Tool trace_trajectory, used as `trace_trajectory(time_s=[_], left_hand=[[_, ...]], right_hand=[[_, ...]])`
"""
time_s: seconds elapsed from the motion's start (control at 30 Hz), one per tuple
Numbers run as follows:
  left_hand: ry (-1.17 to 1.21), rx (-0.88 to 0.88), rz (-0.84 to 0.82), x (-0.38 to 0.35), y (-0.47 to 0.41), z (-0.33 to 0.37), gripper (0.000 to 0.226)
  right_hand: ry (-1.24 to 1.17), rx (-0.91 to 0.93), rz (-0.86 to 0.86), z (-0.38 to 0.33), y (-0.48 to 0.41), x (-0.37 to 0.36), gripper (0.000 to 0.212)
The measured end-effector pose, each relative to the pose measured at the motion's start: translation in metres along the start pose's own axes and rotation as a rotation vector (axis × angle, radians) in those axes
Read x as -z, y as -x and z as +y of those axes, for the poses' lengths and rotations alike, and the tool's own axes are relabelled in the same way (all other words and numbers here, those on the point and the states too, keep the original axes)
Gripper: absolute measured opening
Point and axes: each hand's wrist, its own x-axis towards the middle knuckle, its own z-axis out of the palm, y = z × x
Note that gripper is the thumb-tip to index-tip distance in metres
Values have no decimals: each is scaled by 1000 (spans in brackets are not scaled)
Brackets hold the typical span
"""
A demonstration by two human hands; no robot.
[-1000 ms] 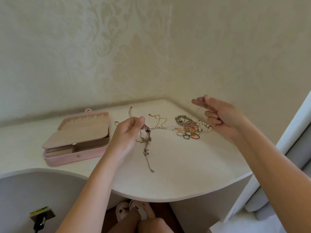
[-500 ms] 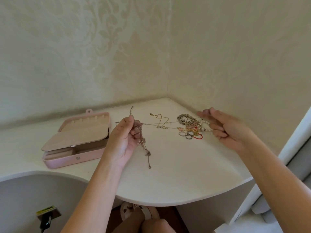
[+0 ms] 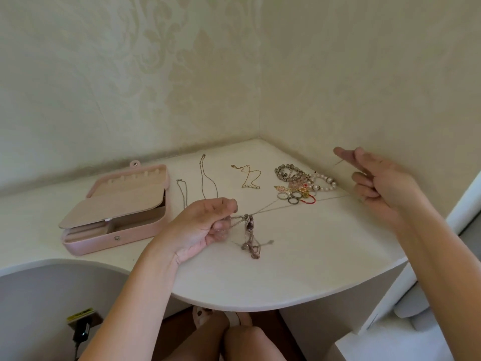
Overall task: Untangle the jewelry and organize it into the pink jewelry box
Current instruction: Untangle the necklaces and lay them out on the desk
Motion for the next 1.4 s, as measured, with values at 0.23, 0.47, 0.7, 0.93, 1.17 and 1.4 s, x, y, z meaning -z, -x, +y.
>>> trace_trajectory(time_s=[0.23,0.47,0.7,0.93,1.17,1.4], left_hand=[[-611,-68,115,6,15,24,42],[202,-345,150,9,15,25,39],[476,-360,290,-21,-4,21,28],[138,-198,153,-37,-3,25,33],[16,-244,167,-25,-5,28,72],[5,-114,266,-17,-14,28,105]], right_hand=[[21,35,-21,-10,-8,-10,17],[-7,-33,-31,8,-7,-13,19],[33,-66,-97,24,6,-31,21],[52,-105,-301,19,35,-66,24],[33,-128,-281,14,34,-66,24],[52,-101,-171,14,12,-45,23]])
